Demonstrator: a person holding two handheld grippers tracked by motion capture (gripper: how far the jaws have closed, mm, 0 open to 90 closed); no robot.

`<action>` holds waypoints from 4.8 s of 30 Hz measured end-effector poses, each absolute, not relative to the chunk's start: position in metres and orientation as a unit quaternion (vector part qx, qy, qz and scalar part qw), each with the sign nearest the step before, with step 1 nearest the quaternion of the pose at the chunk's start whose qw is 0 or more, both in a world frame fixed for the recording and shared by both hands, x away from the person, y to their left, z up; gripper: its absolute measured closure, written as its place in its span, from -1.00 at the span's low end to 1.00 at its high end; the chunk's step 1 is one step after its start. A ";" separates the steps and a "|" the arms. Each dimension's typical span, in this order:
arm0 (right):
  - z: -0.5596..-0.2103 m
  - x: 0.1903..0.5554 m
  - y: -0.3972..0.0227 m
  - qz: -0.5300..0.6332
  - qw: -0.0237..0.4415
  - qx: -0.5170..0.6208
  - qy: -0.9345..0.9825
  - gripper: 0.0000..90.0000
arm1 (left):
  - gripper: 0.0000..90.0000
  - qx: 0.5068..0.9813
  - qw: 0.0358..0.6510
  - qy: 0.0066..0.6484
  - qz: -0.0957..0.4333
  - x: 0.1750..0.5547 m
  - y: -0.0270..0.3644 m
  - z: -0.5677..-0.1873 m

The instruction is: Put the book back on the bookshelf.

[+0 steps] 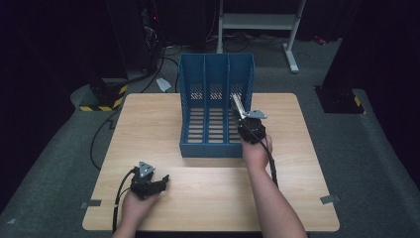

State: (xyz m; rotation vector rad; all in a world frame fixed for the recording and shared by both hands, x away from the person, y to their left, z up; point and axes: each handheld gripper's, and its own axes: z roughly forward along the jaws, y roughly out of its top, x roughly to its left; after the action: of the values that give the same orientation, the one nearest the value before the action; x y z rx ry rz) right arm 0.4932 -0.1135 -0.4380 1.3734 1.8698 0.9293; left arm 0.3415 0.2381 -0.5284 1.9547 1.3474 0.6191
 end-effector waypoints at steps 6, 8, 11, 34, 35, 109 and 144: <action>-0.431 0.500 -0.113 0.341 0.316 0.519 0.717 0.54 | -0.36 0.750 0.337 0.517 0.237 0.342 0.238 -0.528; -0.430 0.501 -0.112 0.341 0.315 0.518 0.718 0.54 | -0.36 0.750 0.337 0.517 0.237 0.342 0.238 -0.528; -0.427 0.504 -0.110 0.334 0.313 0.520 0.722 0.56 | -0.36 0.750 0.338 0.517 0.237 0.342 0.238 -0.528; -0.426 0.505 -0.102 0.331 0.342 0.574 0.666 0.68 | -0.36 0.750 0.338 0.517 0.237 0.342 0.238 -0.528; -0.426 0.505 -0.102 0.331 0.342 0.574 0.666 0.68 | -0.36 0.750 0.338 0.517 0.237 0.342 0.238 -0.528; -0.425 0.499 -0.108 0.357 0.335 0.568 0.662 0.11 | -0.36 0.750 0.338 0.517 0.237 0.342 0.238 -0.528; -0.395 0.479 -0.127 0.418 0.314 0.522 0.674 -0.18 | -0.36 0.750 0.338 0.516 0.237 0.342 0.238 -0.528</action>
State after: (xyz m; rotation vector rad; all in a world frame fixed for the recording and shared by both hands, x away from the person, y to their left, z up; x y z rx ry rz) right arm 0.4787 -0.1273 -0.3949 1.3768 1.7757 1.1015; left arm 0.3415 0.2379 -0.5284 1.9549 1.3450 0.6176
